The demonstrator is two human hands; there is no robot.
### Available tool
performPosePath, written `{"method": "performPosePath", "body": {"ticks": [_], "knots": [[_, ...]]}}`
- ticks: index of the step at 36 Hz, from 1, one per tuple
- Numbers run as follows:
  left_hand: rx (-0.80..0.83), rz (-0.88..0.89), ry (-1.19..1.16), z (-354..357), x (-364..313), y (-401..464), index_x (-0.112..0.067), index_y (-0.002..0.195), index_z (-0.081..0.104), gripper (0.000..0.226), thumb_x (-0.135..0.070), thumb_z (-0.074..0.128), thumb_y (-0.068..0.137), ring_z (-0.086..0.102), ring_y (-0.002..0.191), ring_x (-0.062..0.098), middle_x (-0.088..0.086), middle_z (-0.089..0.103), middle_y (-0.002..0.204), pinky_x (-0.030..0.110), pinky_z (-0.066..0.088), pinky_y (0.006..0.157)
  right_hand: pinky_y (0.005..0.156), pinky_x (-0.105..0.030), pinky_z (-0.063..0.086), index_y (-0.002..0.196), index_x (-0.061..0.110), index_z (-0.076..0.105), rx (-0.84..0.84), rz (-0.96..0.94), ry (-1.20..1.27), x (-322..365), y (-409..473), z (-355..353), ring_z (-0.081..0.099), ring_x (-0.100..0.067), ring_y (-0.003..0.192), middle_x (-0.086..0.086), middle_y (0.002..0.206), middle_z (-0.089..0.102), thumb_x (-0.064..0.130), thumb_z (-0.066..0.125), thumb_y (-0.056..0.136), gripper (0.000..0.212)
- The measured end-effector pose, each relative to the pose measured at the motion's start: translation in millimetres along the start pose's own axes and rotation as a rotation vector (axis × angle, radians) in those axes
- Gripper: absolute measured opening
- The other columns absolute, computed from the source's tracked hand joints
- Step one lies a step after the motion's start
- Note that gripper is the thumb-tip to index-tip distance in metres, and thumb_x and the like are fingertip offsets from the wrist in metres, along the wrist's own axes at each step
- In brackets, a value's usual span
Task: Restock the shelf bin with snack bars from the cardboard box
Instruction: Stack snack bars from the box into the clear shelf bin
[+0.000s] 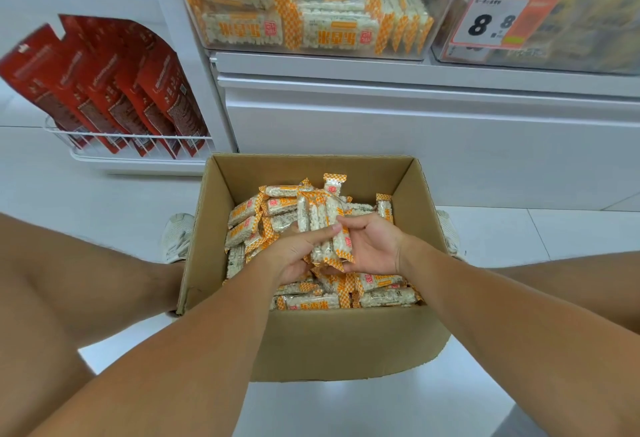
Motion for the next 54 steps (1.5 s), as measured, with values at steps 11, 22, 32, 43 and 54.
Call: {"method": "performPosePath", "body": {"ticks": [11,22,32,43,54], "knots": [[-0.307,0.119,0.175,0,-9,7,-0.018,0.151,0.042,0.054,-0.048,0.03,0.108,0.046,0.136,0.032,0.01,0.046,0.153,0.047,0.033,0.116,0.106,-0.054,0.044,0.145,0.023,0.049,-0.122,-0.055,-0.03,5,3,9,0.064,-0.031,0.119,-0.008,0.134,0.065,0.035,0.051,0.102,0.045],[-0.141,-0.093,0.122,-10,33,65,-0.03,0.146,0.046,0.138,-0.099,0.067,0.029,0.059,0.125,0.04,0.017,0.059,0.139,0.061,0.045,0.103,0.121,-0.06,0.016,0.151,0.025,0.039,-0.121,0.003,-0.211,-8,12,21,0.054,-0.028,0.133,-0.002,0.148,0.054,0.04,0.048,0.102,0.053],[-0.019,0.11,0.029,16,-17,-31,-0.01,0.112,0.07,0.048,-0.039,0.056,0.077,0.07,0.091,0.033,0.017,0.074,0.107,0.039,0.054,0.081,0.077,-0.042,0.047,0.156,0.039,0.02,-0.127,-0.083,-0.309,2,1,34,0.061,-0.021,0.103,0.002,0.14,0.055,0.018,0.062,0.092,0.079],[0.097,0.313,-0.075,42,-95,-83,-0.008,0.093,0.072,0.044,-0.035,0.062,0.06,0.063,0.073,0.029,0.014,0.068,0.084,0.039,0.046,0.074,0.087,-0.037,0.05,0.12,0.014,0.065,-0.187,-0.337,-0.544,81,-59,81,0.068,-0.021,0.097,-0.005,0.103,0.073,0.021,0.074,0.079,0.043],[-0.46,1.234,0.919,30,-295,-144,-0.02,0.112,0.066,0.027,-0.039,0.049,0.102,0.063,0.103,0.022,-0.001,0.069,0.109,0.04,0.049,0.094,0.077,-0.042,0.039,0.094,0.016,0.072,-0.506,-0.729,-0.955,278,-157,139,0.054,-0.025,0.085,-0.005,0.088,0.06,0.047,0.08,0.05,0.055]]}}
Point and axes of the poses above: each hand's wrist, its own y-axis towards the middle knuckle, its own z-axis out of the palm, x = y × z, the point moved 1 cm from there along y, towards the middle knuckle
